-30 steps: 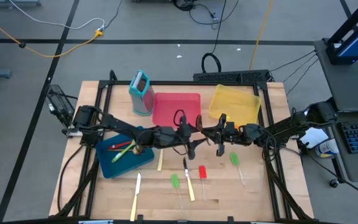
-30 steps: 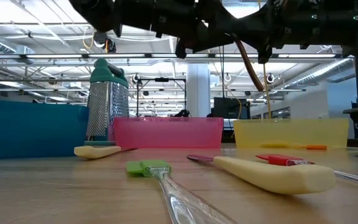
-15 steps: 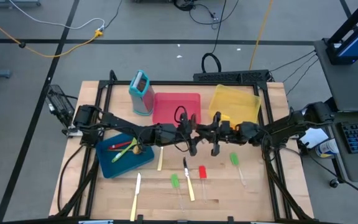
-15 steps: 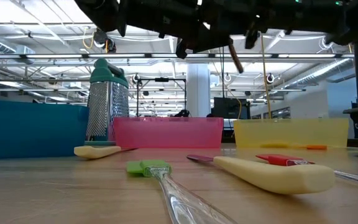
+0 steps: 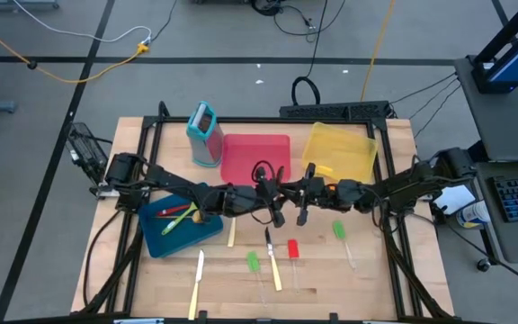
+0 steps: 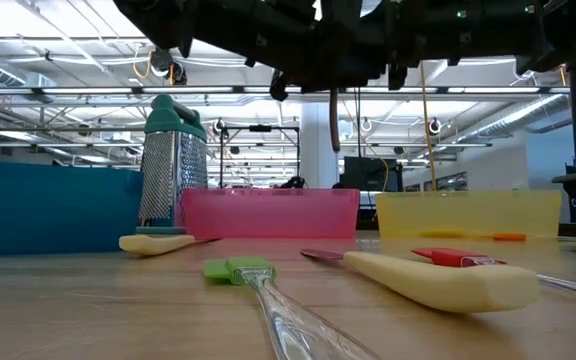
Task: Pick & Place Kitchen Items
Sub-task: Put the wooden spoon into the blue bin
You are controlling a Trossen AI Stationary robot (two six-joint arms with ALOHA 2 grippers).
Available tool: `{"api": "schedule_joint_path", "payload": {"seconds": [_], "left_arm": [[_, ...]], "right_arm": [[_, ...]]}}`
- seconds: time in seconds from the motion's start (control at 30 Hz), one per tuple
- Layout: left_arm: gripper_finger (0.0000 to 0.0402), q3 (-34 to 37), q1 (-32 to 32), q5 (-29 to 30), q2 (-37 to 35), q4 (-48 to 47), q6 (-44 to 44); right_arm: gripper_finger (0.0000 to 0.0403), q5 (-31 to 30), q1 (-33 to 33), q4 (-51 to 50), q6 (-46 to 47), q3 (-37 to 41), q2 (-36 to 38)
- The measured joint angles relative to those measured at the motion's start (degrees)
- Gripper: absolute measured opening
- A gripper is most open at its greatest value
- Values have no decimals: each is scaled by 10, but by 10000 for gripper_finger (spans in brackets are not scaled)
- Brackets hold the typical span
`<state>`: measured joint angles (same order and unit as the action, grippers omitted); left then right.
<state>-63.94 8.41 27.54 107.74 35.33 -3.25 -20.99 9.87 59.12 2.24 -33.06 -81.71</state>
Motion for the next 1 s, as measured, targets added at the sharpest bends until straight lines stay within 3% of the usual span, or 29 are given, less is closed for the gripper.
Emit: {"api": "schedule_joint_path", "payload": {"seconds": [0.23, 0.47, 0.73, 1.0], "left_arm": [[66, 0, 4, 16, 0, -20, -5], [65, 0, 3, 20, 0, -23, -17], [65, 0, 3, 20, 0, -28, -31], [65, 0, 14, 74, -1, -44, -31]], "right_arm": [[29, -2, 1, -43, 4, 0, 19], [30, -60, 9, -70, 11, 0, 26], [32, -67, 9, -76, 14, 0, 26], [32, -138, 27, -87, -2, 0, 26]]}}
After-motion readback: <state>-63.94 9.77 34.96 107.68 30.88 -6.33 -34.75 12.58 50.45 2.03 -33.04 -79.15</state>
